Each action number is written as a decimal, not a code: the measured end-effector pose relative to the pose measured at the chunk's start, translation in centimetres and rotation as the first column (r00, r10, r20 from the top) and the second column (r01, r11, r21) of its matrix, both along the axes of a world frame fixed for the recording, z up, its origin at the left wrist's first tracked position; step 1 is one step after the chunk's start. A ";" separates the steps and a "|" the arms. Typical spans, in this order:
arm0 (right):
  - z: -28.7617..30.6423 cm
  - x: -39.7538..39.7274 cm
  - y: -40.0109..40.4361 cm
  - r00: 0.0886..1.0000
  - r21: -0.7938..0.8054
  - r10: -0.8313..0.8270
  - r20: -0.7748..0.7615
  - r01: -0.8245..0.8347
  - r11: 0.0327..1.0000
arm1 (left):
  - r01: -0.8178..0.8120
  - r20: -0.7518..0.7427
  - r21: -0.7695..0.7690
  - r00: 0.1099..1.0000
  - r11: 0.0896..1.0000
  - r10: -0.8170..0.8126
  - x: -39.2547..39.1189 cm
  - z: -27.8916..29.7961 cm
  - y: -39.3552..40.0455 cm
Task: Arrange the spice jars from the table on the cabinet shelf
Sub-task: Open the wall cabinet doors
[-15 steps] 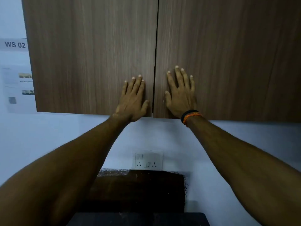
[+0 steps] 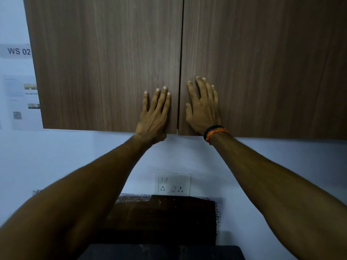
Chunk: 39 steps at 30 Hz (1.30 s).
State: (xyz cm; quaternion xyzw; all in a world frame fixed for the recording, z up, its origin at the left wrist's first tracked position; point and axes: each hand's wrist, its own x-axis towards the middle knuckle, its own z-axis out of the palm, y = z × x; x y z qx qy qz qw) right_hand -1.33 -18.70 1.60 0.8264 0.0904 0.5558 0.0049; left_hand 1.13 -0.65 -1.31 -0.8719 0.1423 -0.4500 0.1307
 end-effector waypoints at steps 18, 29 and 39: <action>5.0 -1.4 7.5 0.873 0.448 0.402 0.277 -0.487 0.749 | 0.169 -0.019 -0.095 0.985 0.981 -0.172 -5.0 -0.5 1.9; 4.6 -6.5 9.3 0.580 0.264 0.590 0.562 -0.802 0.536 | 0.366 0.162 -0.499 0.930 0.785 -0.331 -11.3 -0.6 1.3; 4.8 -12.6 14.7 0.327 0.150 0.720 0.612 -0.942 0.300 | 0.466 0.138 -0.518 0.873 0.717 -0.468 -20.1 -0.7 6.8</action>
